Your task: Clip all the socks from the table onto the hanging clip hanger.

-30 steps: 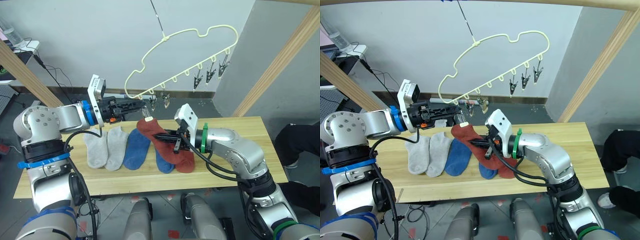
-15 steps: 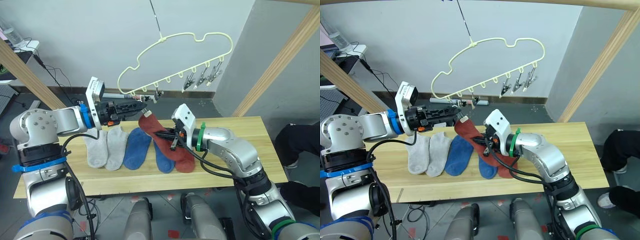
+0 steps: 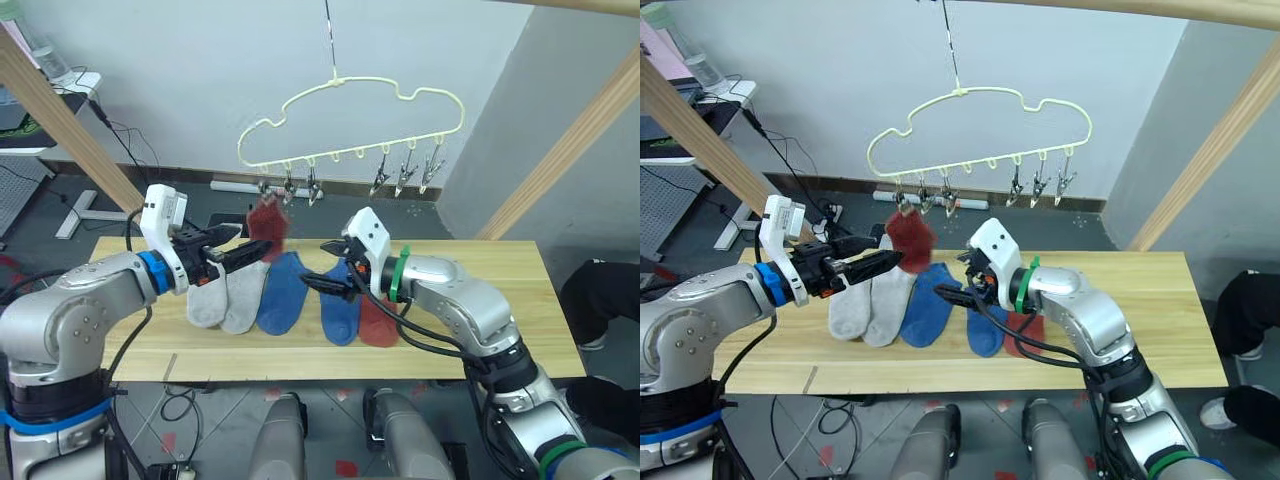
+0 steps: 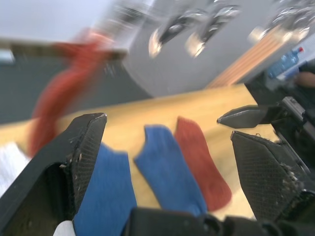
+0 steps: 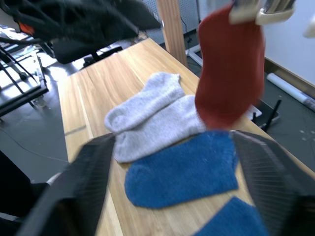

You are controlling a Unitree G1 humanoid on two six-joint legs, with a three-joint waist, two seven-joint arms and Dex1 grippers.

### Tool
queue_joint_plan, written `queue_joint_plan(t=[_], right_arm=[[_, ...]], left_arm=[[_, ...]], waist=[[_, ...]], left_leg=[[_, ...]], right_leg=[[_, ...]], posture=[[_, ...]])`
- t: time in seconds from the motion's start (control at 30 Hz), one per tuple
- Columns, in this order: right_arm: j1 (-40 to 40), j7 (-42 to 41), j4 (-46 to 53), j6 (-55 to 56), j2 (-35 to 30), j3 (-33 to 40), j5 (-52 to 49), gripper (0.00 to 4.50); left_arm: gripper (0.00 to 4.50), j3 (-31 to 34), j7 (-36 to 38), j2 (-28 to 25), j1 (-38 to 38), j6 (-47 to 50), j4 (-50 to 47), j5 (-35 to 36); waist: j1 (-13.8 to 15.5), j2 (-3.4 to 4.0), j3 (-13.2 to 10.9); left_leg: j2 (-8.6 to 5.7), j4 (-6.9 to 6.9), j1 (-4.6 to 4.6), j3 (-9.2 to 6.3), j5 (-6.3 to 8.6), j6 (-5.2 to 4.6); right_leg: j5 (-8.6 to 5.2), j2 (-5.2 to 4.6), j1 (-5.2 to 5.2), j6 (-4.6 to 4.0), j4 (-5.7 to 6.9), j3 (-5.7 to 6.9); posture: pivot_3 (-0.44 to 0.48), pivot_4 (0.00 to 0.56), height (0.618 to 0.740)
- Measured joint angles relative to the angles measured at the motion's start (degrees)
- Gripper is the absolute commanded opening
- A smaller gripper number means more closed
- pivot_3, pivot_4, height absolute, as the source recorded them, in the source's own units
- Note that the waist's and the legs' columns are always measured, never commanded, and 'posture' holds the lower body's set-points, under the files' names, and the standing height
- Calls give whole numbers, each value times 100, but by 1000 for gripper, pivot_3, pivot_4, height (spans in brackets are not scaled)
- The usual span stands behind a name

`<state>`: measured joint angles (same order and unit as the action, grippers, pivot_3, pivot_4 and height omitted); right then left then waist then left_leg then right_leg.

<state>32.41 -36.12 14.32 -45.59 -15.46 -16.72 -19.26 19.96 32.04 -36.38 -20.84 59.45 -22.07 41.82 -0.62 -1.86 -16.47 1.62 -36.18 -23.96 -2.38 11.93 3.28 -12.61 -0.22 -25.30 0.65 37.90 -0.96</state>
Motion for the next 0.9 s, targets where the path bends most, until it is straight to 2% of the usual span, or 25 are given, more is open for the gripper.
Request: queue_joint_plan(t=[0.3,0.37,0.4,0.5,0.73,0.83,0.9], right_arm=[[110,16,1008,-174,-130,664,-522,4461],[174,26,1048,-234,-112,679,-654,4461],[194,43,1060,-255,-91,687,-687,4500],[297,130,1074,-270,-95,714,-733,4500],[492,230,1093,-280,-143,807,-796,4500],[511,261,1093,-292,-137,814,-848,4500],[551,283,1088,-289,-106,812,-857,4500]], left_arm=[[4500,-691,-557,739,601,-2432,-230,-1503],[4500,-687,-660,892,566,-2795,-154,-1641],[4108,-658,-696,1009,531,-2939,-95,-1644],[3312,-690,-850,1182,466,-3274,194,-1826],[3312,-1095,-1014,1547,242,-3836,745,-2286],[2749,-1109,-1027,1634,94,-4022,979,-2331],[2172,-1113,-1031,1653,-55,-4127,1150,-2368]], waist=[[-22,-1,0],[-27,-1,0],[-34,-1,1],[-57,-1,1],[-88,-2,1],[-96,-1,1],[-101,-1,1]], left_leg=[[9,9,3,-2,0,-1],[8,6,5,-2,0,-2],[8,3,5,-2,0,-2],[5,0,4,-2,0,-2],[4,2,-3,-1,1,-3],[7,2,-1,-4,1,-4],[7,2,2,-6,0,-4]], right_leg=[[-1,10,-2,-2,1,2],[-1,10,0,-2,4,1],[-1,10,1,-2,4,2],[0,10,1,-1,5,2],[0,8,1,-1,-2,2],[0,12,0,-1,4,6],[0,15,1,-1,7,6]], posture=[[17,267,740],[8,266,740],[8,266,740],[3,270,740],[-3,275,740],[-3,277,740],[1,277,740]])
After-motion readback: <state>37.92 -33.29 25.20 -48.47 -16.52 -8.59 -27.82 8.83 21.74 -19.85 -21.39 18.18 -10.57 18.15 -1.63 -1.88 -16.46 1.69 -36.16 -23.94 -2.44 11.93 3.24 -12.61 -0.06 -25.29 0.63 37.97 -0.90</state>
